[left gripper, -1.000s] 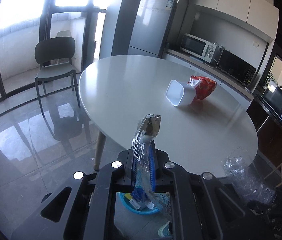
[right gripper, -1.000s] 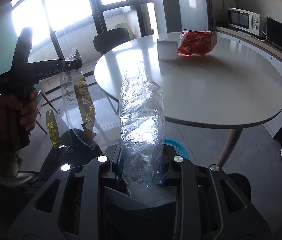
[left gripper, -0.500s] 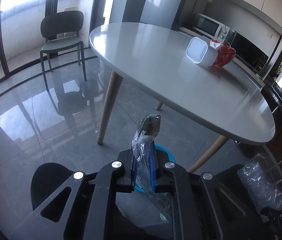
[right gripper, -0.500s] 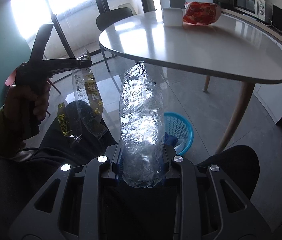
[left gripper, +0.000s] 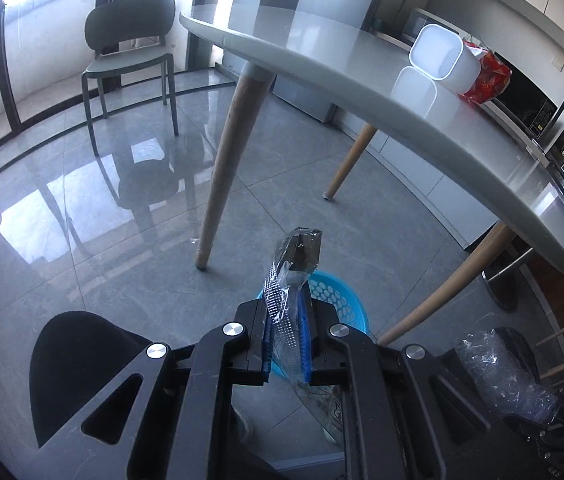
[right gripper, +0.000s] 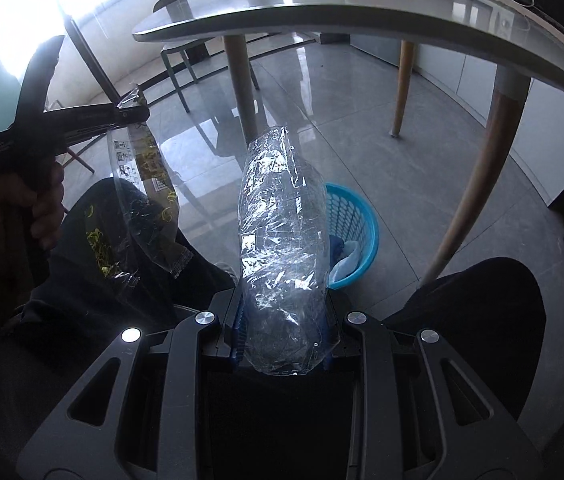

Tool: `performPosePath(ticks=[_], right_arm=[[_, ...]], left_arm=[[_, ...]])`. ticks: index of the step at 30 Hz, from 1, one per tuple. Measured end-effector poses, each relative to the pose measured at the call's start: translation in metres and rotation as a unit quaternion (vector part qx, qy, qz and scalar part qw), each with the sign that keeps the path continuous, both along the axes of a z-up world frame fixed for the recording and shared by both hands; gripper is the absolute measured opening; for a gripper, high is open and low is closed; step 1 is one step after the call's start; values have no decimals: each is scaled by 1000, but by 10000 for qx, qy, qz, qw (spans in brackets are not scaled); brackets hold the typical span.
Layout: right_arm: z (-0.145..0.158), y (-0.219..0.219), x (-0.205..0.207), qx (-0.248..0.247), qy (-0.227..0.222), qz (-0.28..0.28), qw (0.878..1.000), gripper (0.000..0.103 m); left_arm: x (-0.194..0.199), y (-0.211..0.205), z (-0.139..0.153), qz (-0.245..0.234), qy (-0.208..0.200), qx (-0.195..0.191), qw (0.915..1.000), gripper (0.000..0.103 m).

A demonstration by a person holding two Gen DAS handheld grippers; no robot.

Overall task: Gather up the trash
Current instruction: 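Carry the wrapper and bottle down over the wastebasket with both tools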

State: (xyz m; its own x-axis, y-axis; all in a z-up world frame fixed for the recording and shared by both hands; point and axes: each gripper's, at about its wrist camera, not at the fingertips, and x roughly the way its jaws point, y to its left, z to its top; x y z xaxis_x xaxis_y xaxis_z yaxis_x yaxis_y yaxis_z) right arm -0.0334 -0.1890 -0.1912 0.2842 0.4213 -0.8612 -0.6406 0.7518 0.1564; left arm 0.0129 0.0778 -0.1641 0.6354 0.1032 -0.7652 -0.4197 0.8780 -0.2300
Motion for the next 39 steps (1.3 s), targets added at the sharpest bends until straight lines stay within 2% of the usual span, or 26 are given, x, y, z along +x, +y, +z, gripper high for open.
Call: performPosePath(ticks=[7,14,18,22,30,39], right_arm=[[-19,18,23,-169,97,-240,9995,26],[-50,31,42,-295,452,-353,9979,26],[-66,36,54,-370,655,-436,9962,26],[-80,44,64,-417,863,-459,9943,26],[-111,54,83,-514,1200,-526,9901,26],[-153,65,107,-625,1632,-666,9824,26]], left_arm=[[1,-2,-28,72,-46,-184,9998,9],[16,-3,-42,183,-88,-47,9998,9],[30,1,-55,244,20,-201,9995,9],[46,3,-74,183,200,-213,9994,9],[74,9,-93,234,408,-214,9987,9],[100,2,-113,126,661,-13,9977,9]])
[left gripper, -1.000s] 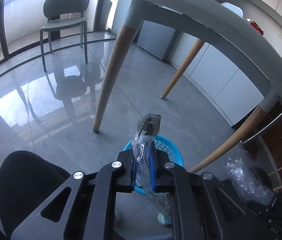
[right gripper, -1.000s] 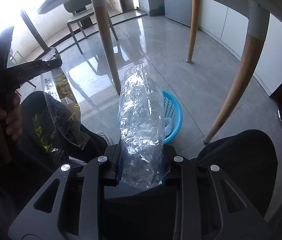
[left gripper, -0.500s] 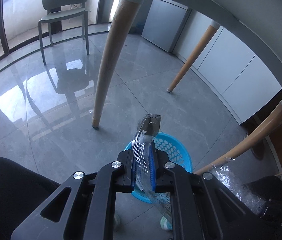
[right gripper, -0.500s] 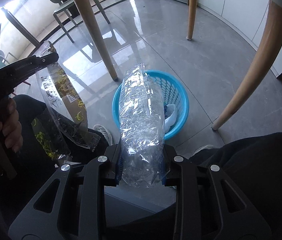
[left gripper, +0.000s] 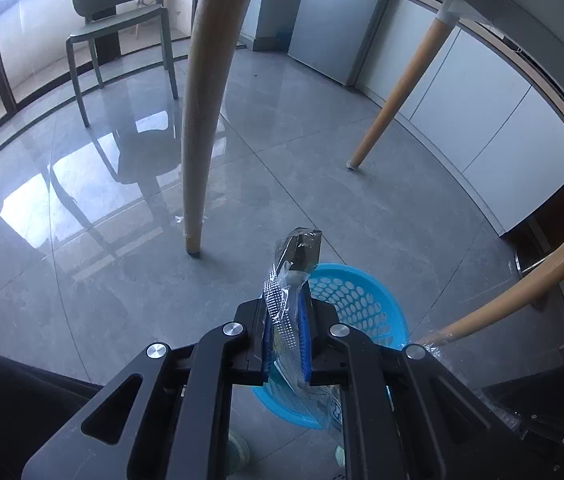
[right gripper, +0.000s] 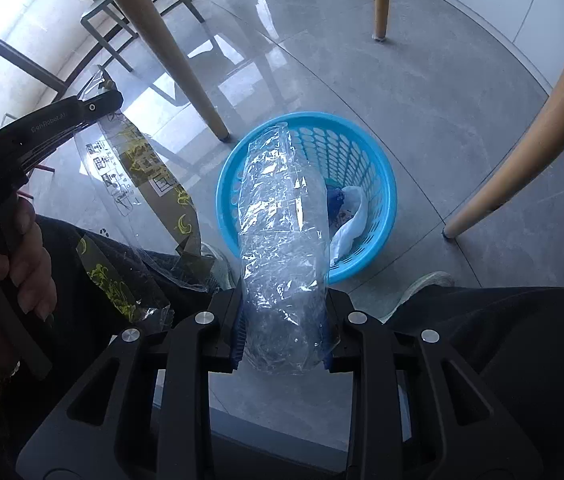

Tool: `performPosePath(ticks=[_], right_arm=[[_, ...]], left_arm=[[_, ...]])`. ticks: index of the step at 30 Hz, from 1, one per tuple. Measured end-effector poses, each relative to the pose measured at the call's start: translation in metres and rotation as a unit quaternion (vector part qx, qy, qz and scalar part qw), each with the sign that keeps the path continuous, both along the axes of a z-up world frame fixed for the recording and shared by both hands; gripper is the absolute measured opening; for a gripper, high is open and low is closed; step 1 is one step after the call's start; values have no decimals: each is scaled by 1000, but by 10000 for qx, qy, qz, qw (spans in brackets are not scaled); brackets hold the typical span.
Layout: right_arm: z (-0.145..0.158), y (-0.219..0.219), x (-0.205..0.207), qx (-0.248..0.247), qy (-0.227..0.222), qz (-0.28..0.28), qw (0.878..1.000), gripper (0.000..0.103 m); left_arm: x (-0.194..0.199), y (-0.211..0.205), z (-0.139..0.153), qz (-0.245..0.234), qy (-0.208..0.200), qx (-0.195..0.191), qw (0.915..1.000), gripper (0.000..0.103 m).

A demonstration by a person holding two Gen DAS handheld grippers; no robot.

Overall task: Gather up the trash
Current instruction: 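Carry the wrapper and bottle down over the wastebasket with both tools, then open both tools to drop the wrapper and bottle into the wastebasket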

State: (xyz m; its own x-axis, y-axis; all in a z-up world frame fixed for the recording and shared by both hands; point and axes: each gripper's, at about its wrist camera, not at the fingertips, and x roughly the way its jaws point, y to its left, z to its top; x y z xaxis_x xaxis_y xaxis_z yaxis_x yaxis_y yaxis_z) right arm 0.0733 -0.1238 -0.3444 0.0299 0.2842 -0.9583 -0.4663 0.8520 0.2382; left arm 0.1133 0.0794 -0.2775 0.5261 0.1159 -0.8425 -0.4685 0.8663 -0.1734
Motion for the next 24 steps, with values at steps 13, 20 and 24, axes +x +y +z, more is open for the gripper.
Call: performPosePath(ticks=[13,20,24], right_arm=[[-61,9,32,-139,742,-429,9962,27],[-93,4,50,-194,1074,-778,9910,27],[-113,2,59,-339,1222,-888,9879,27]], left_arm=[[44,7,-48,-151,578,192,9980,10],[66,6,-80,-345,957,374,9941,10],[78,0,-91,-487,1061,377,9924,10]])
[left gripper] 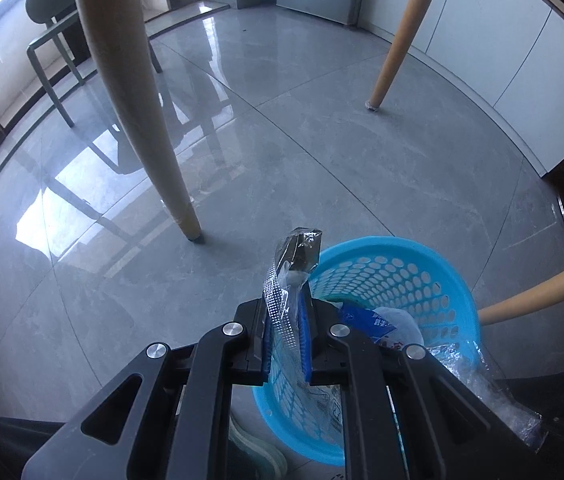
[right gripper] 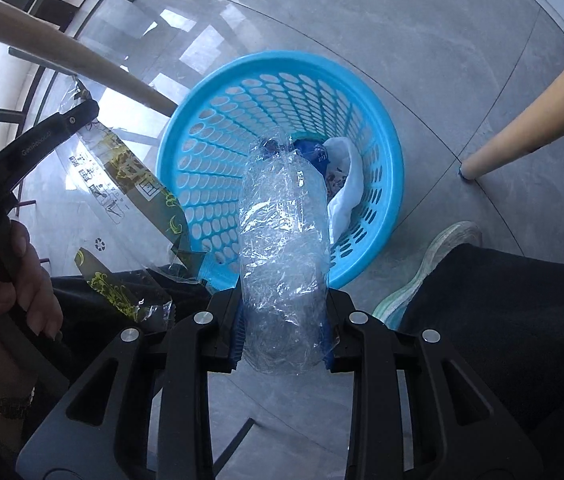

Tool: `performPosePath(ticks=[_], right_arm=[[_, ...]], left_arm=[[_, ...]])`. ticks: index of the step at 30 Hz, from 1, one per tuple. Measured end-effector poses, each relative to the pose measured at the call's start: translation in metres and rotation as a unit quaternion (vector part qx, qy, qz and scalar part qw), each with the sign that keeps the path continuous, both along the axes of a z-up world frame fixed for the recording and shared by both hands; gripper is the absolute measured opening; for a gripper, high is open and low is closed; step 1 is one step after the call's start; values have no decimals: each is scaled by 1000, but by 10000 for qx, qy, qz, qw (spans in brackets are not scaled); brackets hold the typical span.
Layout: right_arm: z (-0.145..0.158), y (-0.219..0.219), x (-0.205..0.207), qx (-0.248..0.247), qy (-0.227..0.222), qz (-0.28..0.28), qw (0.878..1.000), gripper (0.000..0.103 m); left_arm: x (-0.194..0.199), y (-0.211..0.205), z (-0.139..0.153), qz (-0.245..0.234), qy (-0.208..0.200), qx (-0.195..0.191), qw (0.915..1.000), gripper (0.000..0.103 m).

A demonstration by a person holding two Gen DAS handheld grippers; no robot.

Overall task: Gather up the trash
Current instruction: 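Open both tools to drop the wrapper and bottle into the wastebasket, then raise both tools away from the wastebasket up toward the table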

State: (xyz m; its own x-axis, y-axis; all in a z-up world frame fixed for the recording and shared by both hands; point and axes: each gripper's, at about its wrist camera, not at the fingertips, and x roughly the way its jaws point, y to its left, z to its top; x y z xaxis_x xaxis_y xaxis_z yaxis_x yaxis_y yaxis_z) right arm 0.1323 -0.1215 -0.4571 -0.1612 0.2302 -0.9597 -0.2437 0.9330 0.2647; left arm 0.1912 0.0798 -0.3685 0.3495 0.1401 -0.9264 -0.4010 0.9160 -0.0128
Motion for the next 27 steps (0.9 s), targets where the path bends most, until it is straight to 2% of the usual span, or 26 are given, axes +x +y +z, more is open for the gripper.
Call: performPosePath(ticks=[4,9,11,12,13,14,16,20,27], right_arm=[[-5,5,5,-37,11,12,10000,27],[-1,11,4,-73,-141,177,9997,28],[-1,10,7,-96,-246,147,9995,32],[0,9,10,-158,-333,104,9993,33],[0,7,12,-187,-371,60,9991,38],[-1,6,14,-168,-352,-5,9992,43],[-5,3,17,-123,-234,-132,9996,48],[-9,3,16,-89,-80,-236,9997,49],[7,6,8,-111,-365,-21,9993,53]], left_arm=[[13,-7,-7,-111,20,-174,9998,10],[24,-26,-8,-469,-47,24,9989,10],[24,-27,-9,-516,-84,1,9986,14],[23,-28,-9,-523,-127,40,9985,22],[22,-28,-8,-530,-174,29,9984,36],[23,-27,-5,-524,-228,-3,9984,40],[23,-25,0,-493,-271,-16,9984,41],[18,-19,6,-334,-242,-53,9991,42],[1,-13,20,-230,-181,-130,9995,42]])
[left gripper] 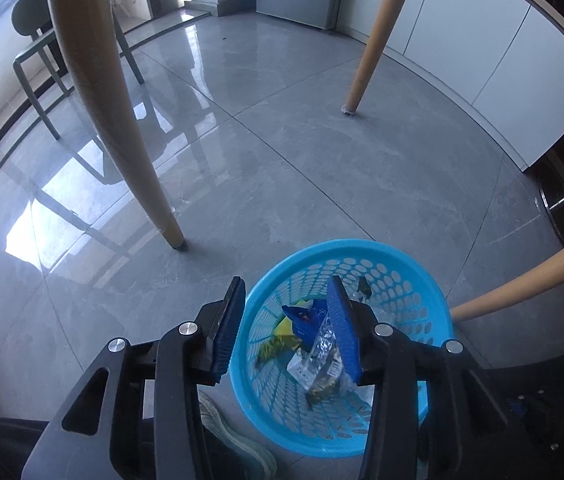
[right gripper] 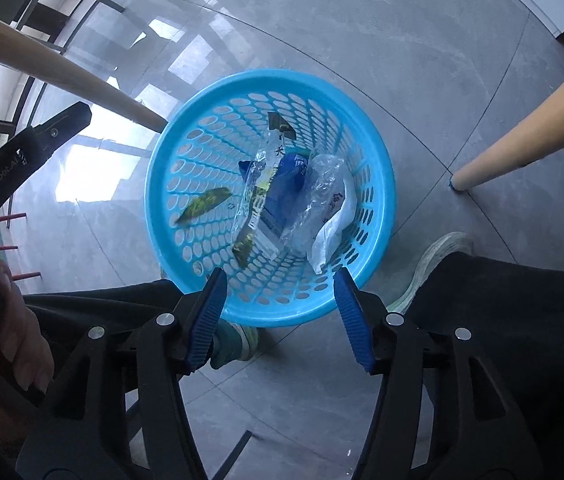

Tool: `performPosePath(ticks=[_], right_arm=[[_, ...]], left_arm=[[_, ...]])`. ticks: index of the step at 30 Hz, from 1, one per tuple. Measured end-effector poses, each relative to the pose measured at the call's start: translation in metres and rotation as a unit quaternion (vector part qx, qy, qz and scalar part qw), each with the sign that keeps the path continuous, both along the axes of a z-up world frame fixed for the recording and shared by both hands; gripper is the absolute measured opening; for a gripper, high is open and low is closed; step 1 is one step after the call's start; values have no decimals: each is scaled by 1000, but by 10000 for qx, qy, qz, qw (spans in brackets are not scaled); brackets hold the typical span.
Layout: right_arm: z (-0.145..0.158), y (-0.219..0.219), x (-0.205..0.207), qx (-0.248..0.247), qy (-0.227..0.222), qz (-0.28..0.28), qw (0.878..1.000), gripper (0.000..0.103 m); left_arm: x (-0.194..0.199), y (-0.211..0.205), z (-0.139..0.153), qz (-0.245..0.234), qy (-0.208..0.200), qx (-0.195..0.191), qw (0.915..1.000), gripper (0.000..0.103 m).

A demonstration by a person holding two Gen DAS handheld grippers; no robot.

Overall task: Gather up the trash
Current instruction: 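Raise both tools away from the wastebasket up toward the table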

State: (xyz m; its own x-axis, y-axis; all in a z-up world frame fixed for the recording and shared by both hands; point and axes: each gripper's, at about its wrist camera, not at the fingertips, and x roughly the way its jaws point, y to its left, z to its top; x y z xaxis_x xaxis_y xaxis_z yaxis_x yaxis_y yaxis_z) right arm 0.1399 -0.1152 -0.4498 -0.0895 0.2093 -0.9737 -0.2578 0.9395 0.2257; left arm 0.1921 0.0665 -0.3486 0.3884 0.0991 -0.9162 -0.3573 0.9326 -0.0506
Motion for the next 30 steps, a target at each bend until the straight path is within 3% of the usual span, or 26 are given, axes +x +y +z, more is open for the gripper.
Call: performPosePath(ticks=[4,14,20,30], right_arm=[[14,-3,-8,-312,-266,220,9989,54],[60,-16,-28,-206,-781,333,9962,60],[94,-24,-42,-18,-1002,371,9943,67],[151,-49,-75,209,-1299,343,9907,76]], left_arm=[[-11,3,10,77,23,-159,9998,43],[-48,-12,36,-143,269,-198,9993,50],[-78,-11,60,-66,138,-483,9987,50],[-134,-30,113,-230,-393,-553,9974,57]])
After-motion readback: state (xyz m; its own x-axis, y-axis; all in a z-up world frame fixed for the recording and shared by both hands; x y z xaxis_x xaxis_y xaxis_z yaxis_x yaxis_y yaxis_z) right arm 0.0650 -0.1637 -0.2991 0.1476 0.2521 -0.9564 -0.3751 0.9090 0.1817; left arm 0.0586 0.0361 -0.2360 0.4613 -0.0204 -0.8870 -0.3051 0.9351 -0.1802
